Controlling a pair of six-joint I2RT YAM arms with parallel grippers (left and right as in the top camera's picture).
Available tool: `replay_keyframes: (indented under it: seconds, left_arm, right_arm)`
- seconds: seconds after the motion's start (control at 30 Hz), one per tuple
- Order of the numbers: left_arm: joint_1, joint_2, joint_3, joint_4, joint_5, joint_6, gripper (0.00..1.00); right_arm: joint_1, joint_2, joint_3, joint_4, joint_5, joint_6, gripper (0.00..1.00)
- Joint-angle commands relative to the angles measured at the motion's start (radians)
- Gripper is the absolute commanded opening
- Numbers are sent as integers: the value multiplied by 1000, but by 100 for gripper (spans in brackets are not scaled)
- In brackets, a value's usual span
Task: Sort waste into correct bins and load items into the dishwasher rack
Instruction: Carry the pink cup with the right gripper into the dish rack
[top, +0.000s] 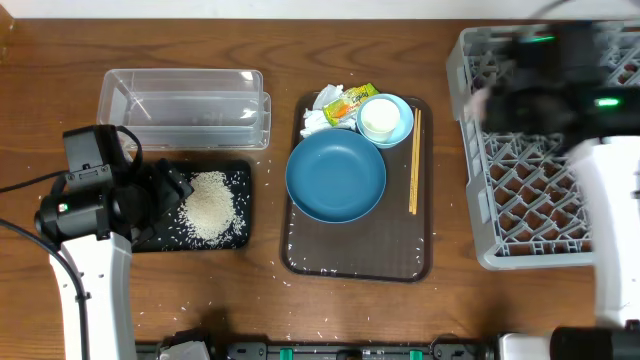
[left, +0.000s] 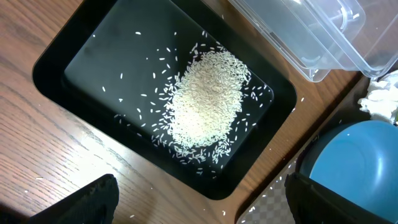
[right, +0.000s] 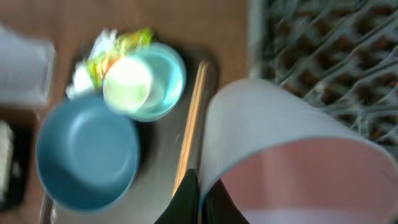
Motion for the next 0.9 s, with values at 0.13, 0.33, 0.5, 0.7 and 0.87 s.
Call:
replay_keyframes:
  seconds: [0.13,0.33,0.5,0.7,0.87]
  left_arm:
    - [6,4,13,-6,1,2,88]
    - [6,4,13,-6,1,2,88]
    - [6,4,13,-6,1,2,88]
    - [6,4,13,-6,2,2,88]
    - [6,4,13,-6,1,2,88]
  right_arm:
    - [-376,152,4,163,-669,-165,1]
    - [-494,357,4,445,-1039,-104,1]
    - [-574,509,4,841,-1079,284,1]
    - [-657,618,4,1145,-1125,519,1]
    - [-696,672,4,1167,-1124,528,1]
